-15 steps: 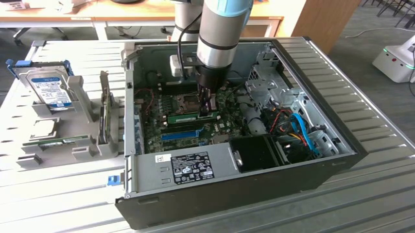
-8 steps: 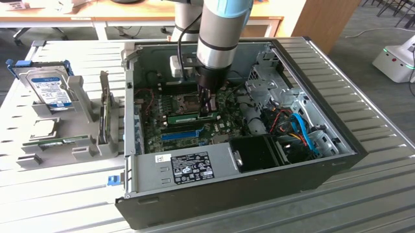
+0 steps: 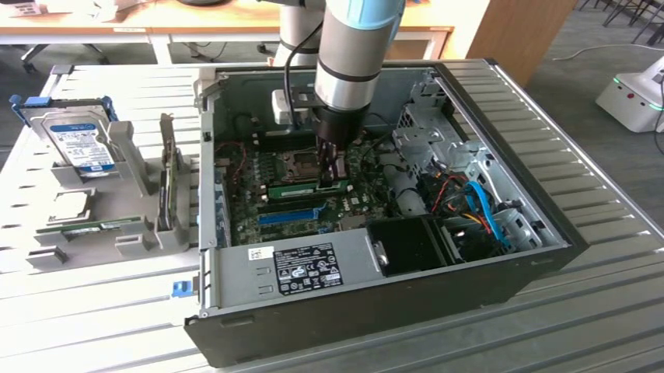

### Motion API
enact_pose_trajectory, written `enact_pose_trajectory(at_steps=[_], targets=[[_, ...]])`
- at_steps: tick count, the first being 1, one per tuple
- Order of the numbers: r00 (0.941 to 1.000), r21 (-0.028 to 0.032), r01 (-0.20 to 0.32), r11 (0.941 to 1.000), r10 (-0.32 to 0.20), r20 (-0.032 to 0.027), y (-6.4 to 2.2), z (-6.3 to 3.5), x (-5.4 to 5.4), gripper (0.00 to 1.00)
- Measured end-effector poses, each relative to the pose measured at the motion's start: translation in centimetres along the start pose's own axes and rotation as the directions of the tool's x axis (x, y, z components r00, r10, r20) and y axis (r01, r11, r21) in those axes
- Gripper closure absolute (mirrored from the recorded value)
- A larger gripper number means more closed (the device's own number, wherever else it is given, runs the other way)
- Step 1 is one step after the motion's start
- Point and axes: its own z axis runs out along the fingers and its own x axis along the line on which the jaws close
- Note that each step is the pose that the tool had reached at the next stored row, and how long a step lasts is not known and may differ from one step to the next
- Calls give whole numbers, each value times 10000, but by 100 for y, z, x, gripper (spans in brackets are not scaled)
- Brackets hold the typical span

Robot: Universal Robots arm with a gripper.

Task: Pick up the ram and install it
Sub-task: 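Insert the ram into the slot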

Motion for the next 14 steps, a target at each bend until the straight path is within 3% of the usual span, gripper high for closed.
enact_pose_trajectory(at_steps=[5,8,14], targets=[[10000,1,1,10000,-1,1,0,0,0,87],[10000,1,1,10000,-1,1,0,0,0,75],[10000,0,0,10000,0,1,0,0,0,75]])
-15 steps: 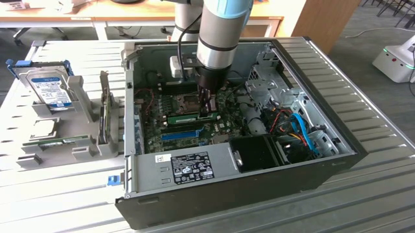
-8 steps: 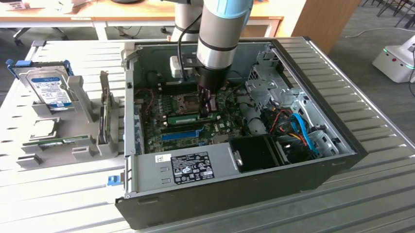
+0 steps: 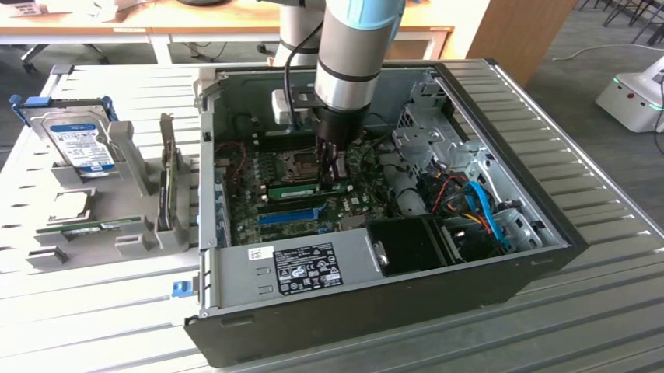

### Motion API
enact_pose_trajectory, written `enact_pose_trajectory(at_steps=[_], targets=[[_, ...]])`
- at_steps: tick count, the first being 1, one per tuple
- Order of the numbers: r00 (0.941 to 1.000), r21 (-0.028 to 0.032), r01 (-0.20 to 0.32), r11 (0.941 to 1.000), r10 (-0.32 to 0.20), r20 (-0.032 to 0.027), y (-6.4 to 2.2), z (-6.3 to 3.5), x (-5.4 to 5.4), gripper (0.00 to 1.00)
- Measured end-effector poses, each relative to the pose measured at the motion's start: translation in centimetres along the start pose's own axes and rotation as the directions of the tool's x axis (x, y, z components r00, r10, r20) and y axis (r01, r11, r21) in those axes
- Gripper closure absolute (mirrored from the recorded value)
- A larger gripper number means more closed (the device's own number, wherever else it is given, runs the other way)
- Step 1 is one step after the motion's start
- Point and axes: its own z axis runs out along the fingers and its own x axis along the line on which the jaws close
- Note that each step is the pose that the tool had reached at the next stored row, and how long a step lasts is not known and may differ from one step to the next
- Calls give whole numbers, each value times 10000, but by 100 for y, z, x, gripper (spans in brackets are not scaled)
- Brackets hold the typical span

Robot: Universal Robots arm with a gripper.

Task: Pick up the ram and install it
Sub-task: 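Insert the ram into the slot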

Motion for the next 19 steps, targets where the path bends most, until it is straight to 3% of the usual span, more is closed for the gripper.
enact_pose_trajectory(at_steps=[9,19], targets=[[10000,0,0,10000,0,-1,1,-10,0,75],[10000,0,0,10000,0,-1,6,-145,-3,75]])
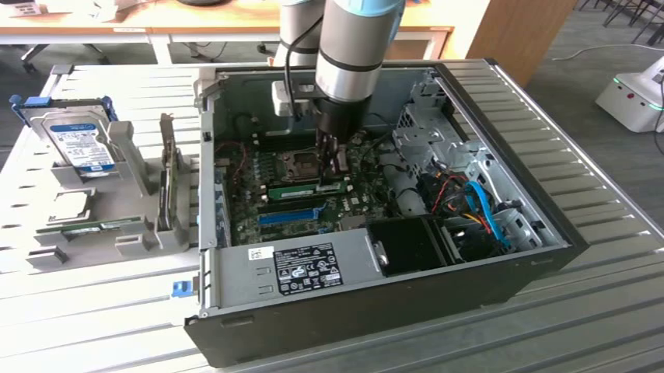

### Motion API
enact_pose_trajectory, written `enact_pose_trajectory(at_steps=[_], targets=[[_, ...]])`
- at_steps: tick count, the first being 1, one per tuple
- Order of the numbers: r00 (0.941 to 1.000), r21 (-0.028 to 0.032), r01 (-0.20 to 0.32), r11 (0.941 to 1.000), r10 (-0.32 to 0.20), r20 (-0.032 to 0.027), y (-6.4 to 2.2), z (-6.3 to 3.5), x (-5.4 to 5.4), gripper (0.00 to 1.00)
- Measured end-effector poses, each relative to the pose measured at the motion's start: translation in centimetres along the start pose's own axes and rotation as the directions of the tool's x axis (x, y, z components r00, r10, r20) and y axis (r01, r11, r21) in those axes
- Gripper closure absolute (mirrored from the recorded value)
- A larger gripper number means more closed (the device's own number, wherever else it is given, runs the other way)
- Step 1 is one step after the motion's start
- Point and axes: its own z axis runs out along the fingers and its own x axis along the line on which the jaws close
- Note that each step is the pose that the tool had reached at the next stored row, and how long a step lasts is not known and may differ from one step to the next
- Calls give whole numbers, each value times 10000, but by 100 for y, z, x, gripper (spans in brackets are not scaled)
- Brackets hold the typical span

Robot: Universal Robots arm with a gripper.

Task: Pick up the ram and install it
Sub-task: 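Insert the ram into the slot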

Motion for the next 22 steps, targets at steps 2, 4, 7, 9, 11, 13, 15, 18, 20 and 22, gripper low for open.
enact_pose_trajectory(at_steps=[2,4,7,9,11,13,15,18,20,22], targets=[[10000,0,0,10000,0,0,2,-39,-1,75],[10000,0,0,10000,0,1,3,-76,-2,75],[10000,0,0,10000,0,1,5,-132,-3,75],[10000,0,0,10000,0,1,7,-167,-4,75],[10000,0,0,10000,0,0,8,-205,-5,75],[10000,0,0,10000,0,1,10,-238,-6,75],[10000,0,0,10000,0,1,11,-274,-7,75],[10000,0,0,10000,0,1,14,-331,-8,75],[10000,0,0,10000,0,1,15,-368,-9,75],[10000,-1,0,10000,0,0,17,-405,-10,75]])
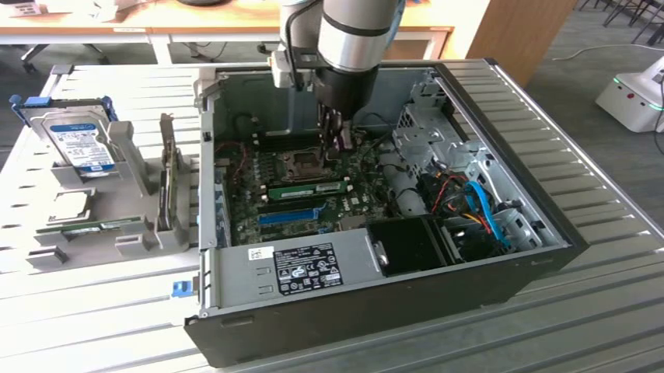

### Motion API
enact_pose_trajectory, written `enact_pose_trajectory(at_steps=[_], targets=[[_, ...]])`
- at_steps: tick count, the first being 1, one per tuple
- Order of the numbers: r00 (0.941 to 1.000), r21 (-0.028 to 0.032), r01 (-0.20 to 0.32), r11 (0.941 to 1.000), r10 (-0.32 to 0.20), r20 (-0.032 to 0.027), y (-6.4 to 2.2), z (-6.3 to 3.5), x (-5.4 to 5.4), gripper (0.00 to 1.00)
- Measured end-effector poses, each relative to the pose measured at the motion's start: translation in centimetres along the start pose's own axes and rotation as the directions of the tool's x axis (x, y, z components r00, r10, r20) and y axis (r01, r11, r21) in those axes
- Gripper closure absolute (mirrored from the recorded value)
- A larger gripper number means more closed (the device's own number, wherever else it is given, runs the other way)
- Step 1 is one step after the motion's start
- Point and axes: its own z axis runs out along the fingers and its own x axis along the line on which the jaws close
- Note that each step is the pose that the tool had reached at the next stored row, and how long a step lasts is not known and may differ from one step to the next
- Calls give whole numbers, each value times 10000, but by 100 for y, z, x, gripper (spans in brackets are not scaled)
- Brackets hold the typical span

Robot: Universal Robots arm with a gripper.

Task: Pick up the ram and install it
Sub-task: 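Insert the ram into the slot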

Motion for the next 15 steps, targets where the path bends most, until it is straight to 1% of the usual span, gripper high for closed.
enact_pose_trajectory(at_steps=[15], targets=[[10000,1,0,10000,0,-5,10,-250,-6,75]])
